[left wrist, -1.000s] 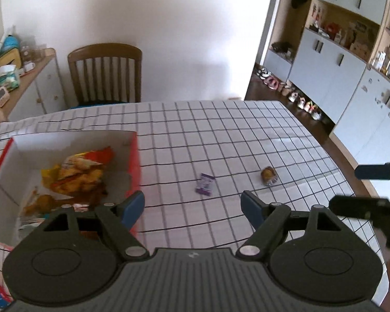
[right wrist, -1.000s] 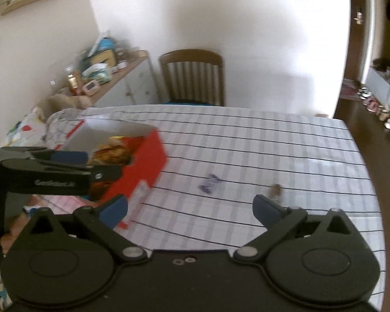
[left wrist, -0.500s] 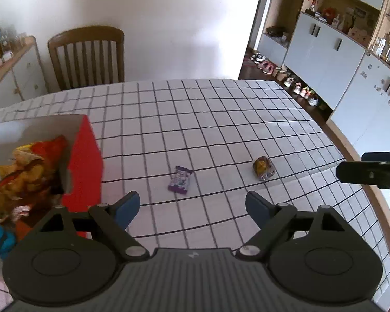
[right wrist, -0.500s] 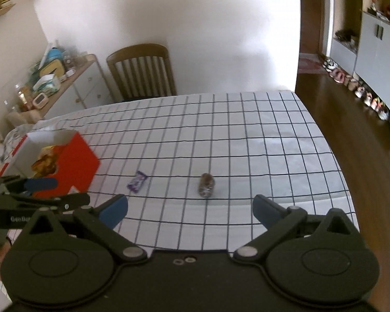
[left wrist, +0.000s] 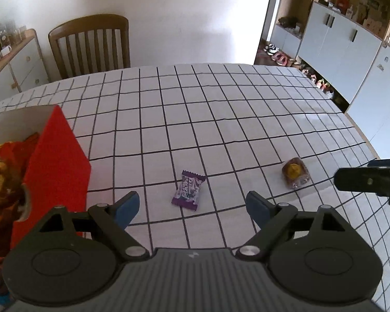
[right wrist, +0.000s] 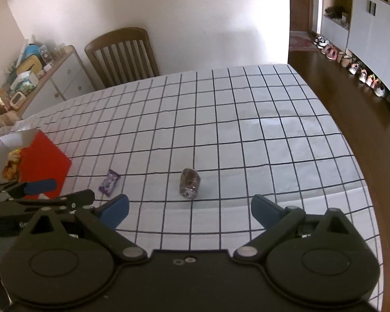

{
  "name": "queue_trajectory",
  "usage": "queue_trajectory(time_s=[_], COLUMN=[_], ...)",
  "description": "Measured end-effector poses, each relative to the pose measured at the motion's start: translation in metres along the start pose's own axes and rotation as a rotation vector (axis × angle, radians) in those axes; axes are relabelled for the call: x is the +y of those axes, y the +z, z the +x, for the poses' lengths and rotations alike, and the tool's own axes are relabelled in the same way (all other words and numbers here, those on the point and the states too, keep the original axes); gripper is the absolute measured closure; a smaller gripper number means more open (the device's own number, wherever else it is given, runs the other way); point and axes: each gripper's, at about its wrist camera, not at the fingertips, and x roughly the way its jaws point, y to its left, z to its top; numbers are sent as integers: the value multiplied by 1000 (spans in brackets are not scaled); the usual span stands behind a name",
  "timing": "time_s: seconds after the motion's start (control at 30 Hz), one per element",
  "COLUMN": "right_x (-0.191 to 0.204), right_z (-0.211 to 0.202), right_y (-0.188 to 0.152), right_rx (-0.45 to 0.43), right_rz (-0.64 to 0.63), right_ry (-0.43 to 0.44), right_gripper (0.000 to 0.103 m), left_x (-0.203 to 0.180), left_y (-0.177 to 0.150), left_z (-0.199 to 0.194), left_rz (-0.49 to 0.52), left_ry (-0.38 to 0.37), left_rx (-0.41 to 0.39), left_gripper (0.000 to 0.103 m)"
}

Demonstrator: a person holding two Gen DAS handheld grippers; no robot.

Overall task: Organize snacks
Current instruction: 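Move both open tools back toward the purple candy and brown candy, then grasp the purple candy with the left tool while the right tool grasps the brown candy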

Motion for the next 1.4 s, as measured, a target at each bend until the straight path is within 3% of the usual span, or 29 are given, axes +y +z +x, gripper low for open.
queue_trajectory(time_s=[0.17, 0.4, 0.47, 0.6, 0.67, 0.8, 0.93, 1.07, 1.4], right_x=[1, 1, 4, 11, 14, 18, 19, 18, 18], right_z=[23, 55, 60, 71, 76, 84, 87, 89, 74], right_y=[6, 7, 7, 9, 9, 10, 11, 11, 4], right_rx=[16, 56, 61, 71, 79, 90, 86, 81, 58], right_rz=[28, 82, 76, 58, 49, 35, 26, 26, 14], right_ry=[-12, -21, -23, -13, -5, -7, -16, -25, -31], right_gripper=[9, 23, 25, 37, 44, 52, 67, 80, 81], left_x=[2, 1, -1, -1, -1, -4, -6, -11, -6], left_y=[2, -1, -1, 1, 1, 1, 2, 1, 3], left_z=[23, 39, 43, 52, 55, 59, 59, 59, 45], left_rz=[-18, 15, 36, 34, 37, 54, 75, 89, 24], left_ry=[11, -4, -4, -7, -8, -4, 8, 16, -13], left_rx=[26, 18, 17, 31, 34, 26, 22, 18, 41], left_gripper=[14, 15, 29, 41, 54, 64, 79, 82, 82])
